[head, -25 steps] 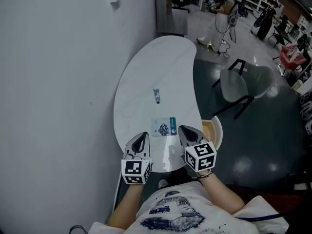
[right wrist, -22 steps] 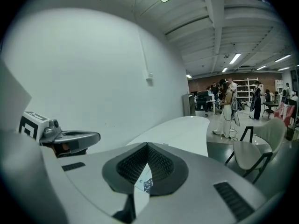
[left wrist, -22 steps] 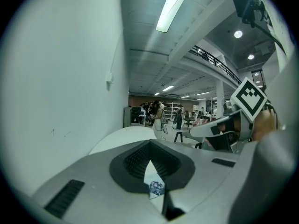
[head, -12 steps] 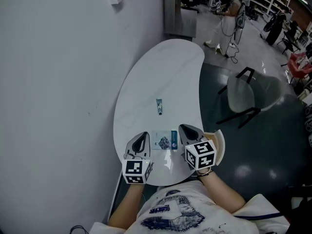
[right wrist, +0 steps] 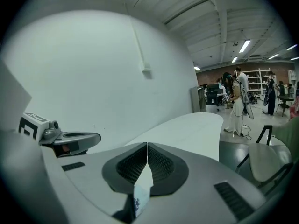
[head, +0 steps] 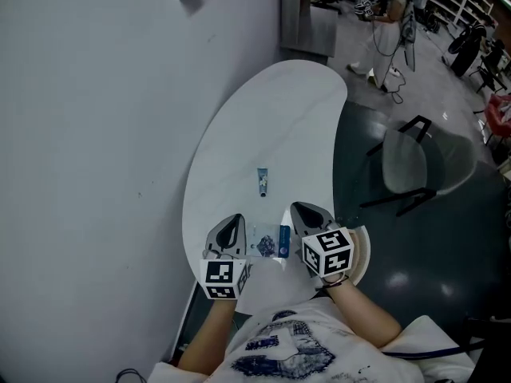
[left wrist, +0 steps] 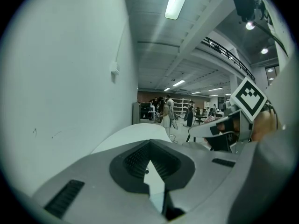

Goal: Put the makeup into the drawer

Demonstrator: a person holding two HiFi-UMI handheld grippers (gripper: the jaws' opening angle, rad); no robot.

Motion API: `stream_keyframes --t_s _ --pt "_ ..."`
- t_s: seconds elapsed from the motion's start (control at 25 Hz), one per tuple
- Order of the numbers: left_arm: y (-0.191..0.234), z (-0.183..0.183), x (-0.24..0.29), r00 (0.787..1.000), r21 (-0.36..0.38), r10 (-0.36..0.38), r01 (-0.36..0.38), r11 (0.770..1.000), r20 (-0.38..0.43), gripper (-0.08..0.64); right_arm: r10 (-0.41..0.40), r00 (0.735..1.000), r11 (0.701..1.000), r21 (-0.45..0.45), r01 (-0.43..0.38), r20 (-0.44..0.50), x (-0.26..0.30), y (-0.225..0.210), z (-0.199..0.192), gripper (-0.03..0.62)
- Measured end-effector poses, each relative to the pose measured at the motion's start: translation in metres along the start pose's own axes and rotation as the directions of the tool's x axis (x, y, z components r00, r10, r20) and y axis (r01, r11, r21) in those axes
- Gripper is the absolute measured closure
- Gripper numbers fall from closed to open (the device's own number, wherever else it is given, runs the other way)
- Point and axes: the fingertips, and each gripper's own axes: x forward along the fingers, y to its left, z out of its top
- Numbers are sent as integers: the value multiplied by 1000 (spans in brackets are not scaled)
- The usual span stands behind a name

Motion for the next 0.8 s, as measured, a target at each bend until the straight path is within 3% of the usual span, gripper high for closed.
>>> stream_keyframes --t_s 0.8 --pt "31 -25 79 991 -15 58 -61 998 -119 526 84 989 996 34 -80 -120 89 -38 -16 571"
